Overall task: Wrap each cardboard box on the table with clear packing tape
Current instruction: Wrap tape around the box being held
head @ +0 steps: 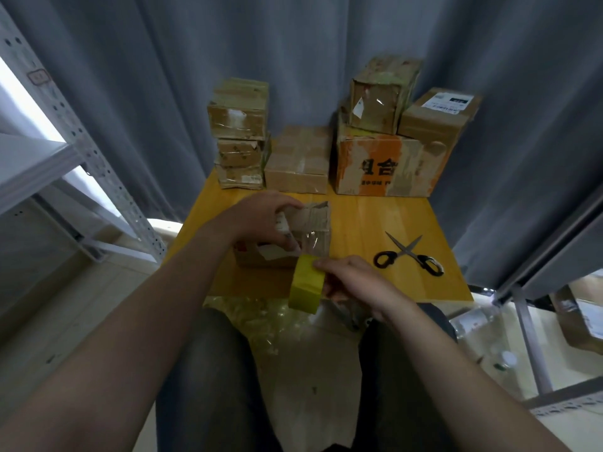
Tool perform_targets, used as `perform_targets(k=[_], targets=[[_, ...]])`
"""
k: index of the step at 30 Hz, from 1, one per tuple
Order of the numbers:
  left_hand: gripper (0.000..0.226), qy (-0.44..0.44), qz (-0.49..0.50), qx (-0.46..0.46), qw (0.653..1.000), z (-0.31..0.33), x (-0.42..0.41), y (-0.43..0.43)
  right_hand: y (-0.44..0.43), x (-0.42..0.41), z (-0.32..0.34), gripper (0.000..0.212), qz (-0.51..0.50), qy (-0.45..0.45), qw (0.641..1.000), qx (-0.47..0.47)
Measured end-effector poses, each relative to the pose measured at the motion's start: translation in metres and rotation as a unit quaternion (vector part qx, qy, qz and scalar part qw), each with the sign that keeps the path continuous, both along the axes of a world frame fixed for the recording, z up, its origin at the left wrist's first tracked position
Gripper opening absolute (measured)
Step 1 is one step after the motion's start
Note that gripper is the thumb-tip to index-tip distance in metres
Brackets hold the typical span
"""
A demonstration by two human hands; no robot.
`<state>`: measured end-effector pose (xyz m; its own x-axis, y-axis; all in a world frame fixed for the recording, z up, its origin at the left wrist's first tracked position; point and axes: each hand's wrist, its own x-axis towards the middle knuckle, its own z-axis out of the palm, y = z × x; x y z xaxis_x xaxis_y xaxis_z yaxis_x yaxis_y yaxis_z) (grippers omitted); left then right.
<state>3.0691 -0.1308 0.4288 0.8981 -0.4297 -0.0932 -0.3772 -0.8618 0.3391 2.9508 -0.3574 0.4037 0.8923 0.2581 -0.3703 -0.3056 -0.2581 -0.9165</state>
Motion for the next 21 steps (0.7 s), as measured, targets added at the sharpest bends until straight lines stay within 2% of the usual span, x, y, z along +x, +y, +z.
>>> perform_targets(k=[3,7,9,11,13,14,15,18,19,21], targets=[[0.093,0.043,0.041,-0.019,0.998,0.015,0.006,0.004,-0.002,0.0,0.007,0.034,-0.062,-0.073,0.995,0.021],[0.058,0.144,0.018,0.024,0.989,0.038,0.016,0.019,0.0,0.006,0.02,0.024,-0.06,-0.177,0.973,0.138],[0.053,0.171,0.032,0.036,0.984,0.038,0.019,0.025,0.007,0.009,0.021,0.014,-0.046,-0.207,0.966,0.148],[0.05,0.132,0.051,0.037,0.989,0.033,0.021,0.027,0.016,0.014,0.02,0.013,-0.036,-0.224,0.965,0.132],[0.046,0.03,0.061,0.028,0.997,0.029,0.024,0.027,0.025,0.024,0.02,0.018,-0.035,-0.248,0.962,0.11],[0.05,-0.008,0.061,0.025,0.998,0.027,0.024,0.027,0.029,0.029,0.021,0.017,-0.045,-0.258,0.96,0.096],[0.063,-0.019,0.045,0.026,0.998,0.025,0.023,0.026,0.032,0.034,0.024,0.016,-0.055,-0.268,0.959,0.079],[0.11,0.035,-0.006,0.07,0.997,0.011,0.011,0.018,0.041,0.05,0.027,0.015,-0.069,-0.277,0.958,0.023],[0.115,0.037,0.001,0.075,0.997,0.005,0.007,0.015,0.044,0.054,0.027,0.017,-0.071,-0.277,0.958,0.009],[0.102,-0.013,0.048,0.049,0.998,-0.01,0.004,0.01,0.048,0.062,0.026,0.024,-0.078,-0.275,0.958,-0.008]])
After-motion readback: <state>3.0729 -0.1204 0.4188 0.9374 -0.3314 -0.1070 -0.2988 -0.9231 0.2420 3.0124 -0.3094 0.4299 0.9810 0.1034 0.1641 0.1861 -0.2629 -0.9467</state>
